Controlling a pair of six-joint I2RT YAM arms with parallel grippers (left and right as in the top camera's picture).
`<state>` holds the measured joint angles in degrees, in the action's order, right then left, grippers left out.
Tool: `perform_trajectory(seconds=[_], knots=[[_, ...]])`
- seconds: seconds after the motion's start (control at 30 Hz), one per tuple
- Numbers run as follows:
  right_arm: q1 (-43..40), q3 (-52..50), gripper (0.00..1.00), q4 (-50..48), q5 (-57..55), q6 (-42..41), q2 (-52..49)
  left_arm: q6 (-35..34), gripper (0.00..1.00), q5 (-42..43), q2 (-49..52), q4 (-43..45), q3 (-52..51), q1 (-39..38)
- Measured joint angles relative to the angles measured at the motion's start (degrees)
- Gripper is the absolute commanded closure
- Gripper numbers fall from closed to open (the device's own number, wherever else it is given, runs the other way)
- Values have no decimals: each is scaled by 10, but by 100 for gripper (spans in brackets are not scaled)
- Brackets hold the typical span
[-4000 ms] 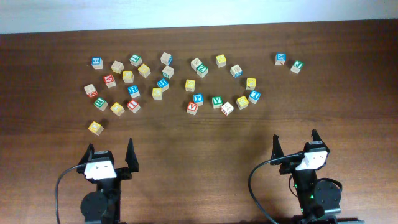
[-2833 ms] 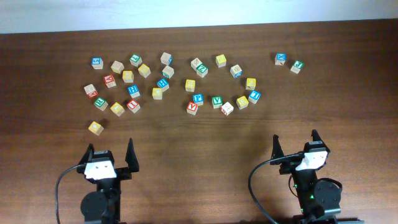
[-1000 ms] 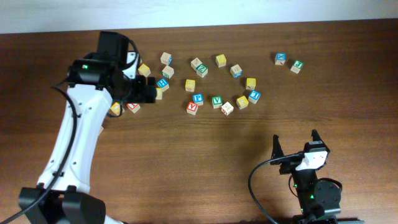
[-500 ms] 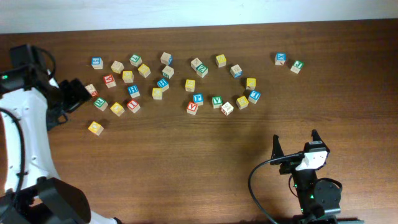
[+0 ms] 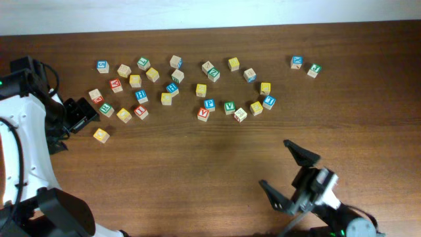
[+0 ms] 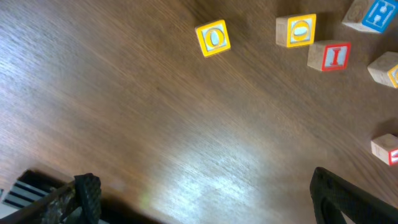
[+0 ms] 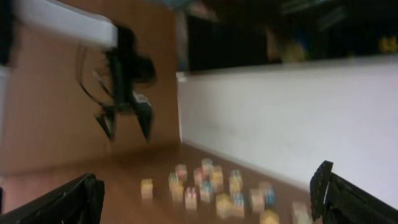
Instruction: Spell out RSS
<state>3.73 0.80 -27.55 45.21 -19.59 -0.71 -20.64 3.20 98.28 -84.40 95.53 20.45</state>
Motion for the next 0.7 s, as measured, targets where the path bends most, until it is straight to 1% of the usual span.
perform_trajectory(seconds=[0.03, 0.1, 0.17, 0.2, 0.27, 0.3, 0.33, 0.4, 0.47, 0.57, 0.7], knots=[[0, 6, 2, -31, 0, -16, 0, 0, 1, 0, 0, -1, 0, 0], [0, 37, 2, -7, -21, -24, -2, 0, 1, 0, 0, 0, 0, 0], [0, 110, 2, 33, -61, -7, -11, 0, 1, 0, 0, 0, 0, 0], [0, 151, 2, 77, -81, 14, -23, 0, 1, 0, 0, -1, 0, 0], [-1, 226, 2, 217, -106, 61, -59, 0, 1, 0, 0, -1, 0, 0], [-2, 268, 2, 285, -115, 84, -102, 0, 1, 0, 0, -1, 0, 0], [-2, 282, 2, 306, -118, 93, -119, 0, 1, 0, 0, 0, 0, 0], [-2, 306, 2, 315, -122, 107, -157, 0, 1, 0, 0, -1, 0, 0], [-2, 319, 2, 315, -122, 111, -171, 0, 1, 0, 0, -1, 0, 0], [-2, 331, 2, 322, -122, 113, -177, 0, 1, 0, 0, -1, 0, 0], [-2, 334, 2, 354, -113, 113, -195, 0, 1, 0, 0, 0, 0, 0]])
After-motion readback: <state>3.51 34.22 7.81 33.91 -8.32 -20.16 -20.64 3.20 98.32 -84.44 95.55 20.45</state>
